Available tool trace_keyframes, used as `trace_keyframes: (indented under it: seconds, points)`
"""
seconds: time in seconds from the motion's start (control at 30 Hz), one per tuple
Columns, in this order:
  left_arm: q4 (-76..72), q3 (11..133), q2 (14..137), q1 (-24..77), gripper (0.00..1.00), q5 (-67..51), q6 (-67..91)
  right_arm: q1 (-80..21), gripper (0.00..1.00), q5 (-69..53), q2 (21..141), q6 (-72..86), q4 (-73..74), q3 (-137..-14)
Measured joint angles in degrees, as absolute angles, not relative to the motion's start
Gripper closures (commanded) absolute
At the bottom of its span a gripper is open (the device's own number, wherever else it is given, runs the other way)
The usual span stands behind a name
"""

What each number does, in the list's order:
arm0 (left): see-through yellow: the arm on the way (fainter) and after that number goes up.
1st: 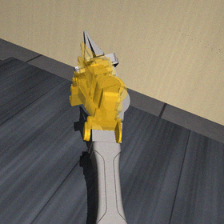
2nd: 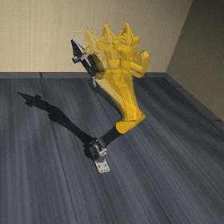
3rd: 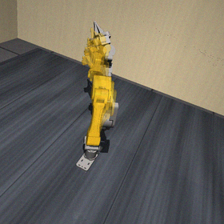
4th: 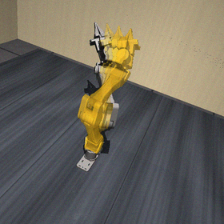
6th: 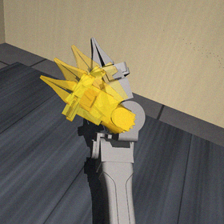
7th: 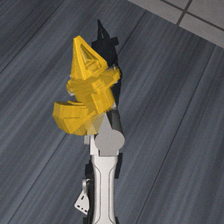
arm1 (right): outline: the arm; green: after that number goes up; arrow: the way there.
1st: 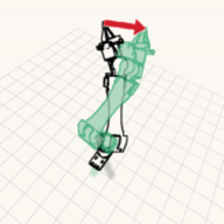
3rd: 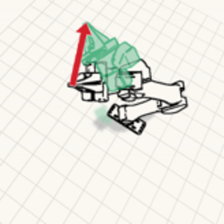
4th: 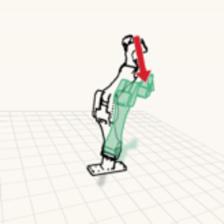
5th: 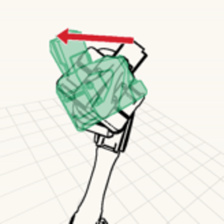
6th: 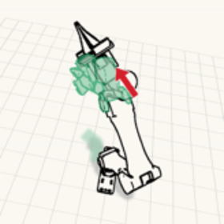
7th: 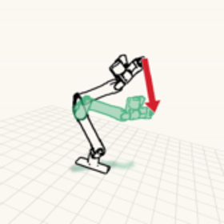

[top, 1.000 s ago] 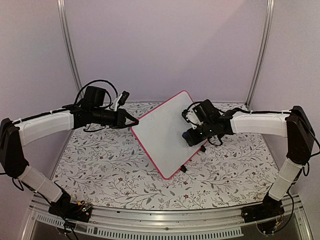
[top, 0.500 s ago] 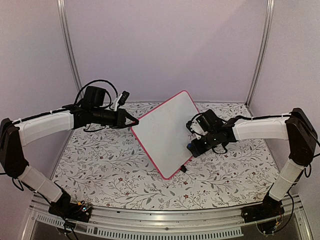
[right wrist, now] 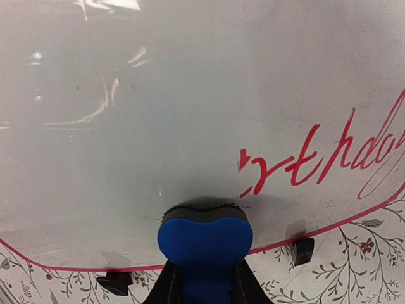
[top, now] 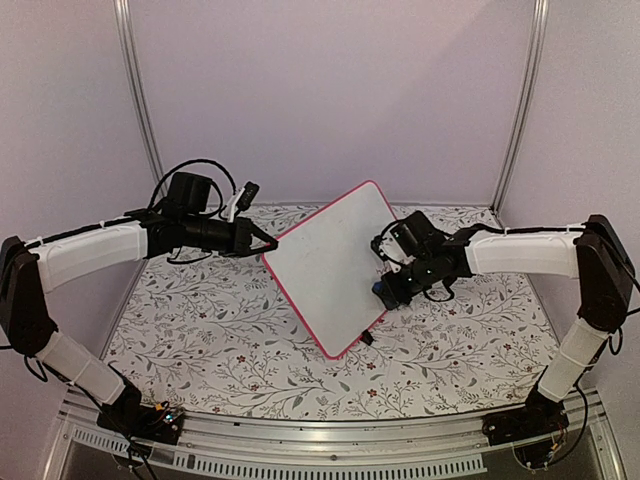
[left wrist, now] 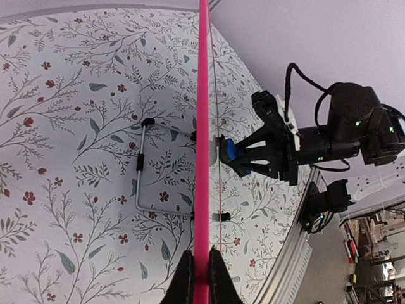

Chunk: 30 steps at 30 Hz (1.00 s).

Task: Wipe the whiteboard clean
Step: Erase the whiteboard at the center of the board.

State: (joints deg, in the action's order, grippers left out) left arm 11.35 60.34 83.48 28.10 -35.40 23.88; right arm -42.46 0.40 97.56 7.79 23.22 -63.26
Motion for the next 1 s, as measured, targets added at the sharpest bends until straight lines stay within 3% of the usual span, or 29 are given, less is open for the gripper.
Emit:
trace_keyframes:
  seconds: [0.37, 1.0]
  points:
    - [11.4, 60.3, 83.5, 28.1, 1.0, -35.4, 23.8, -42.0, 1.0, 3.0, 98.3, 6.2, 24.1, -72.7]
    - [11.4, 60.3, 83.5, 28.1, 1.0, -35.4, 23.8, -39.7, 1.0, 2.6, 100.6, 6.1, 23.9, -73.6]
